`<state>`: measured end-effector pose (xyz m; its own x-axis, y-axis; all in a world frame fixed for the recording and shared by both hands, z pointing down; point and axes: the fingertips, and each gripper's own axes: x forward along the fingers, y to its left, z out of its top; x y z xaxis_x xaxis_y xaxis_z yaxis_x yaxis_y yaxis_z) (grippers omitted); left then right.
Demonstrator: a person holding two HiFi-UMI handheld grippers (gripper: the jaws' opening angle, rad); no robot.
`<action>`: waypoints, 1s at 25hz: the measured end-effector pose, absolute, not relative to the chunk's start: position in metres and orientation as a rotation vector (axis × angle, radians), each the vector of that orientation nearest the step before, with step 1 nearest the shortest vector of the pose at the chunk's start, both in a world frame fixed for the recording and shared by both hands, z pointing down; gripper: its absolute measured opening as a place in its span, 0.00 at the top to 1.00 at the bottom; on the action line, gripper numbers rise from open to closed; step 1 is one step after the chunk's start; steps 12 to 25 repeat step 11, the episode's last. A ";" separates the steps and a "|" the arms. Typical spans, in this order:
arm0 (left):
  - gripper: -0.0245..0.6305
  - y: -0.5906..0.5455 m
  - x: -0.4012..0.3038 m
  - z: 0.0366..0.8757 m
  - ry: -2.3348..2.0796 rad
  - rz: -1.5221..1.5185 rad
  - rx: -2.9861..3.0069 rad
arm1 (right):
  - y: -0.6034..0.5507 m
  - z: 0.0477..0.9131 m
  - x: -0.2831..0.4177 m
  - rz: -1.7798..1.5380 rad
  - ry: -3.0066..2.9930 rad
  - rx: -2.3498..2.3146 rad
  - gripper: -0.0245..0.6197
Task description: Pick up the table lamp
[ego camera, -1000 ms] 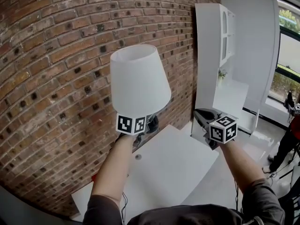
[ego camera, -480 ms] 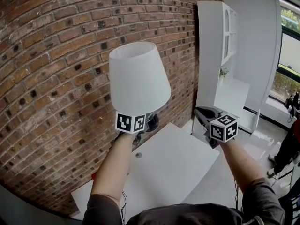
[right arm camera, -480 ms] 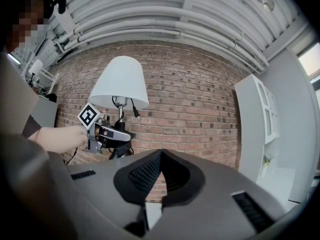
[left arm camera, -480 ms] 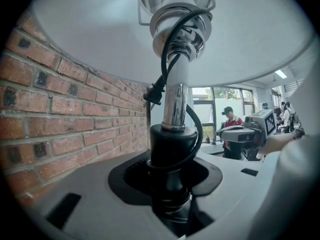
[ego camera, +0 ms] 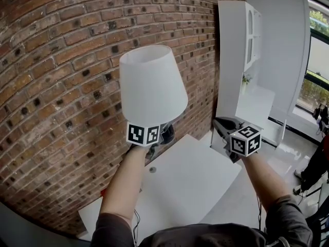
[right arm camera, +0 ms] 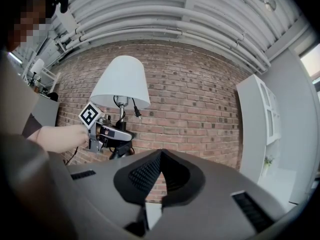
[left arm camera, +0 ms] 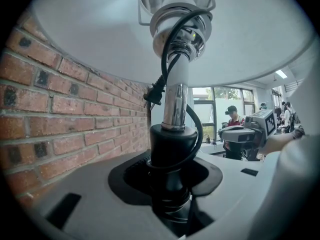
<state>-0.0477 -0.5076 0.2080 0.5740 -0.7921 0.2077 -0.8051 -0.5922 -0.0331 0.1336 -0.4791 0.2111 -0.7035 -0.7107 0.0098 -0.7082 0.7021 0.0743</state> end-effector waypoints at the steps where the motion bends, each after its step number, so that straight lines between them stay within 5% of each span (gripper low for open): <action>1: 0.73 -0.508 -0.048 0.208 -1.387 0.310 2.729 | -0.479 0.211 0.133 -0.102 -2.862 1.193 0.97; 25: 0.73 -0.509 -0.051 0.209 -1.388 0.307 2.726 | -0.480 0.211 0.129 -0.107 -2.864 1.184 0.97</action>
